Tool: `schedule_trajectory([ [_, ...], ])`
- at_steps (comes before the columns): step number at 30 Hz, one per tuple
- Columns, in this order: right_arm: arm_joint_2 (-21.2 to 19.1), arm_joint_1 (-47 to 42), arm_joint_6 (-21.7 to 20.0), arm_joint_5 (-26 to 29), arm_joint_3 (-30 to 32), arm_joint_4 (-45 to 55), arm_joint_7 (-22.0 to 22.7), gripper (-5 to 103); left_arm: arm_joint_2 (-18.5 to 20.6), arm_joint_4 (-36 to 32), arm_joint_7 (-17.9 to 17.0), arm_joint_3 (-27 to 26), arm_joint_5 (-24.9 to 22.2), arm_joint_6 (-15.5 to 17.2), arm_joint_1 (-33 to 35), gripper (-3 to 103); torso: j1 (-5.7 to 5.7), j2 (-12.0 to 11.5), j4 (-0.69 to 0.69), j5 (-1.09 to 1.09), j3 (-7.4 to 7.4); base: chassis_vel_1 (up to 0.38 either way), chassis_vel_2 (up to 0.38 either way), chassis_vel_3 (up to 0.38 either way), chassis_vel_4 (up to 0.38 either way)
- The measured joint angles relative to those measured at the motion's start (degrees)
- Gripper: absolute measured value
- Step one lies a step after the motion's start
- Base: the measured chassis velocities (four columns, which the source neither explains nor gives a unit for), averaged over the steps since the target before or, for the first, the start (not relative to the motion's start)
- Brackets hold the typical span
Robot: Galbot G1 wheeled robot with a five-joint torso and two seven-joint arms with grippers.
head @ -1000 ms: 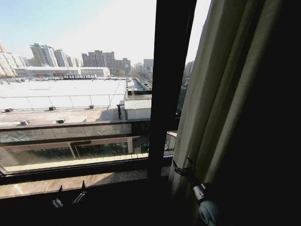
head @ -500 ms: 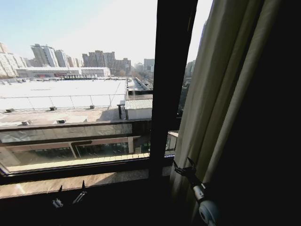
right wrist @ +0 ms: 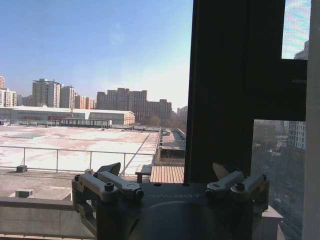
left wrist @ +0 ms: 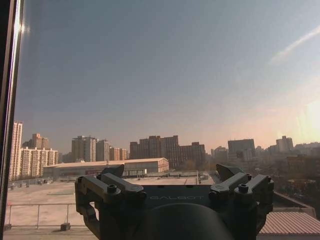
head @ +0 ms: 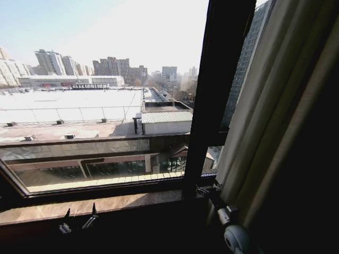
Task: Open the curtains by pulling them apart, changing their state from closed to fully open.
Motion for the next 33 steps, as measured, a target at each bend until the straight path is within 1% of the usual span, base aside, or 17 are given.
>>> schedule_trajectory([
  [8, 0.0, 0.01, 0.0, 0.0, 0.0, -0.01, 0.02, 100, 0.0, 0.0, 0.0, 0.0, 0.0, 0.0, 0.0, 100, 0.0, 0.0, -0.01, -0.01, 0.0, 0.355, 0.355, -0.36, -0.355],
  [12, 0.0, 0.01, 0.0, 0.0, -0.01, -0.01, 0.02, 100, 0.0, 0.0, 0.0, 0.0, 0.0, 0.0, 0.0, 100, 0.0, 0.0, 0.0, -0.01, 0.0, 0.361, 0.361, -0.372, -0.344],
  [14, 0.01, 0.01, 0.0, 0.0, 0.0, -0.01, 0.02, 100, 0.0, 0.0, 0.0, 0.0, 0.0, 0.0, 0.0, 100, 0.0, 0.0, -0.02, 0.01, 0.0, 0.357, 0.375, -0.368, -0.357],
  [33, 0.0, 0.01, -0.01, 0.0, 0.0, -0.01, 0.02, 100, 0.0, 0.0, 0.0, 0.0, 0.0, -0.01, 0.0, 100, 0.0, 0.0, 0.0, 0.0, 0.0, 0.349, 0.347, -0.355, -0.345],
])
